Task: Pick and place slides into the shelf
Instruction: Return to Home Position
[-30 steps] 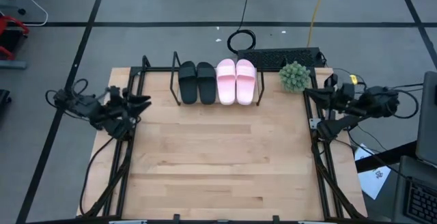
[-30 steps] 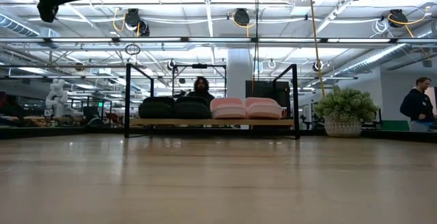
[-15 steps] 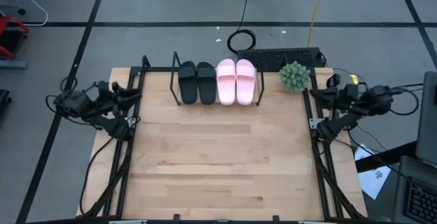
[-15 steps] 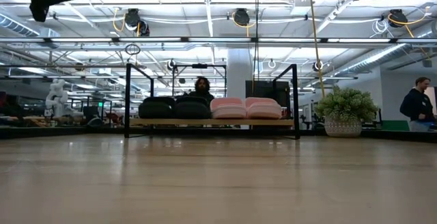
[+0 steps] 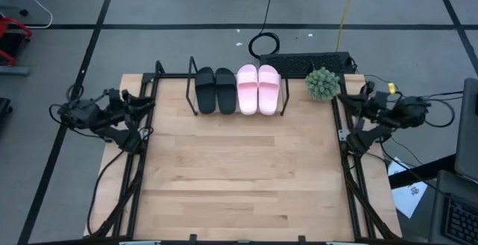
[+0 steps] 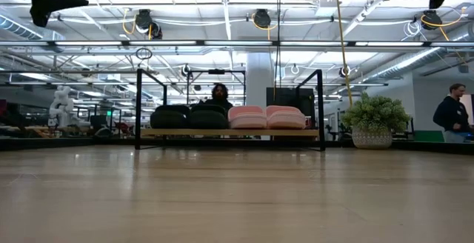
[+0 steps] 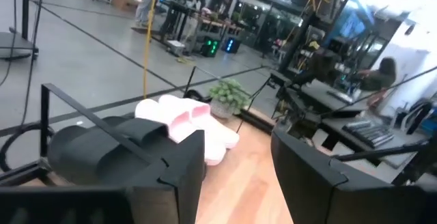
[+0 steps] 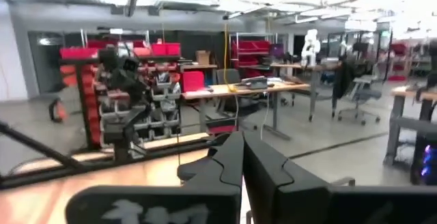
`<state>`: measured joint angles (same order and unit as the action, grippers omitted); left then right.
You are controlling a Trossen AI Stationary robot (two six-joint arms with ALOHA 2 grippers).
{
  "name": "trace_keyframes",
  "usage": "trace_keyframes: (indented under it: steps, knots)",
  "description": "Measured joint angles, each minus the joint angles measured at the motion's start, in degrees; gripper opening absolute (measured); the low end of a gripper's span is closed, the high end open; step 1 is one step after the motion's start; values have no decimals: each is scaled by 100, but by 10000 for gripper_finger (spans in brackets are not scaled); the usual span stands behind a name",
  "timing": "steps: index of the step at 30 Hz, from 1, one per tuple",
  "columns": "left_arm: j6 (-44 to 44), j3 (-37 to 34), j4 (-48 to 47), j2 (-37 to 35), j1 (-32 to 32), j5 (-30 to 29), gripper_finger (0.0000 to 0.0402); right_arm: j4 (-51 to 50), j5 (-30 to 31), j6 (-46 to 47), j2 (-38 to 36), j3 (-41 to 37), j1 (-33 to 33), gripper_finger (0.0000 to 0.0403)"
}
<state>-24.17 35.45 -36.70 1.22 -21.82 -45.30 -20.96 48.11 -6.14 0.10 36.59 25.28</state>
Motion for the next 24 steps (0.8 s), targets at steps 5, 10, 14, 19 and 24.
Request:
trace_keyframes:
  steps: [5, 10, 14, 19, 24]
  knots:
    - [-61, -45, -134, 6, 0, -93, 170, -635, -69, 562, 0, 85, 132, 0]
    - [-435, -487, 69, 6, 0, 78, 170, -520, -612, 1237, 0, -507, 264, 0]
    - [-570, -841, 446, 8, 0, 321, 170, -195, -1210, 1873, 0, -1105, 247, 0]
    - [-714, -1005, 542, 8, 0, 452, 170, 151, -1866, 2495, -4, -1667, 48, 0]
    - [-746, -1059, 526, 8, 0, 564, 170, 393, -2633, 2708, -7, -2113, -418, 0]
